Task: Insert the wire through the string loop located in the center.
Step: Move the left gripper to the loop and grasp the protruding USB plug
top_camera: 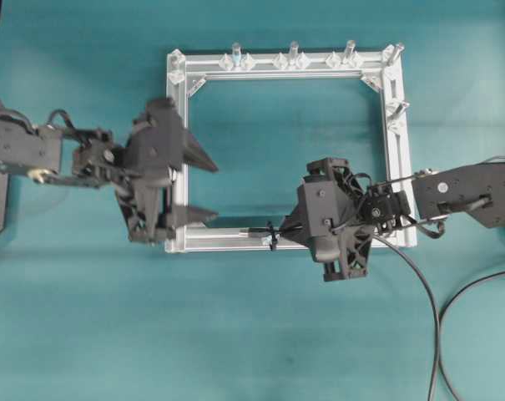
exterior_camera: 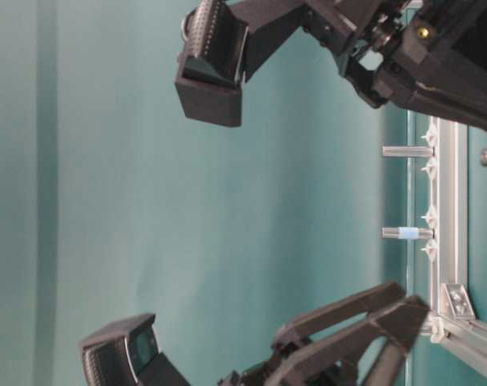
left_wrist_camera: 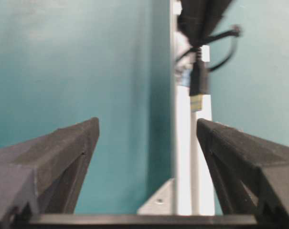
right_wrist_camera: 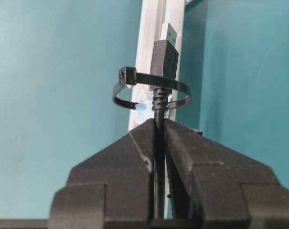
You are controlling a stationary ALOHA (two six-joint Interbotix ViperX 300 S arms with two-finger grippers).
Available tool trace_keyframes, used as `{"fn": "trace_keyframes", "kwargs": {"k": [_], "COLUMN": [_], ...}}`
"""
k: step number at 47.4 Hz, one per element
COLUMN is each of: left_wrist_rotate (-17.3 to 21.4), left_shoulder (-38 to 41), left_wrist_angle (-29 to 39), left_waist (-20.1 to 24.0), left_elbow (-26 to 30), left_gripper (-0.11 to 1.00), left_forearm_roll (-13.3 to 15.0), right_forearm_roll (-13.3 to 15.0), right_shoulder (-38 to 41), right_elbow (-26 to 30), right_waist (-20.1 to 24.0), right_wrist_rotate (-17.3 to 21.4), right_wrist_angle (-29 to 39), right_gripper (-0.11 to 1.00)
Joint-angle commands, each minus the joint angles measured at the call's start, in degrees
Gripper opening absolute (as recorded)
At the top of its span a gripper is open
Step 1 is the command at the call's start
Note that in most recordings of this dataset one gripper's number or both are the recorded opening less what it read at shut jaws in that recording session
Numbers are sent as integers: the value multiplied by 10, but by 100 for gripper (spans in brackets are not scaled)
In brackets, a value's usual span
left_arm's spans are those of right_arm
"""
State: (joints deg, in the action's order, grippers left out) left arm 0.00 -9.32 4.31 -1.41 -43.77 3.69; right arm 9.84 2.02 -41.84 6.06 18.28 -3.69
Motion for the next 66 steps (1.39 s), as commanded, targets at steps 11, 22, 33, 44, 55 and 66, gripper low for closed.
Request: {"fn": "trace_keyframes", "kwargs": {"k": [11, 22, 33, 44, 55, 66], "left_wrist_rotate": [-42, -48, -48, -48, -47, -47], "left_shoulder": [45, 45, 48, 83, 126, 146], "left_wrist_angle": [3, 12, 19, -5, -25, -30], "left_waist": [-41, -50, -51, -51, -51, -51], "left_elbow": [59, 62, 62, 72, 94, 98], "left_gripper": [87, 87, 87, 87, 87, 87], "left_forearm_roll": [1, 1, 1, 0, -1, -1], "right_forearm_roll": [1, 1, 1, 1, 1, 1], "right_shoulder": [-7, -7, -7, -7, -7, -7], "right_elbow": [14, 16, 16, 16, 16, 15], "right_waist": [-1, -1, -1, -1, -1, -1], "right_wrist_rotate": [-1, -1, -1, -1, -1, -1], "right_wrist_angle": [-5, -5, -6, -5, -5, -5], "right_gripper": [8, 8, 8, 8, 8, 8]}}
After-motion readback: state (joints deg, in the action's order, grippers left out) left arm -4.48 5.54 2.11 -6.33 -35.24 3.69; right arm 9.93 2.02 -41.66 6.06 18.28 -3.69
